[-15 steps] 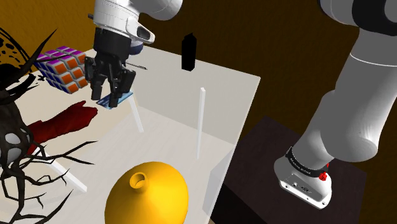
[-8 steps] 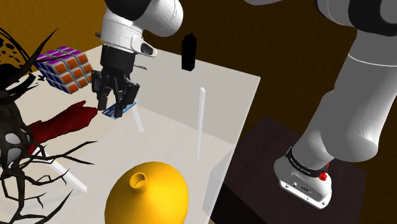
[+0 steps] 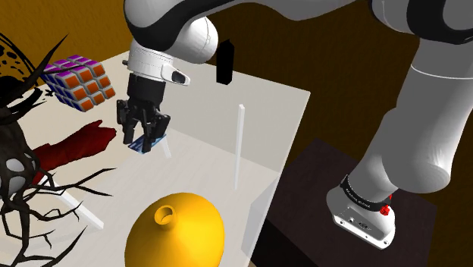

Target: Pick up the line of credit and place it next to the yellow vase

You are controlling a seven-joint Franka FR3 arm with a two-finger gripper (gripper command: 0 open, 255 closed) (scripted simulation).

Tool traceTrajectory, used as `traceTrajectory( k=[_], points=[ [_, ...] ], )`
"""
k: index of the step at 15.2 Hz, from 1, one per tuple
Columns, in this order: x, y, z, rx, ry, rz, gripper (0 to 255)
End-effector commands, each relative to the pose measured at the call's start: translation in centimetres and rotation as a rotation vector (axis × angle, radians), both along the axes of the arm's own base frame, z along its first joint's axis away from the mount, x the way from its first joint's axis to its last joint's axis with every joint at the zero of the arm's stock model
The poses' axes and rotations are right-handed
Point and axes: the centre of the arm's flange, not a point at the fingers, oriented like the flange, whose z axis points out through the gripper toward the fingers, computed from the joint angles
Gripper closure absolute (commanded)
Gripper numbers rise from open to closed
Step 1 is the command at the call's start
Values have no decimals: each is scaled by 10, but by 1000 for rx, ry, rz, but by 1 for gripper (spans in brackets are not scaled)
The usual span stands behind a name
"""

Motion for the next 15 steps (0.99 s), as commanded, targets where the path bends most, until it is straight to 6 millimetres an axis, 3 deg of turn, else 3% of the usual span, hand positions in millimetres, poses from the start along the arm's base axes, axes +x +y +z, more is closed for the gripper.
traceTrajectory(
  k=[1,15],
  points=[
    [1,1,-10,0,0,0,255],
    [1,1,-84,0,0,0,255]
  ],
)
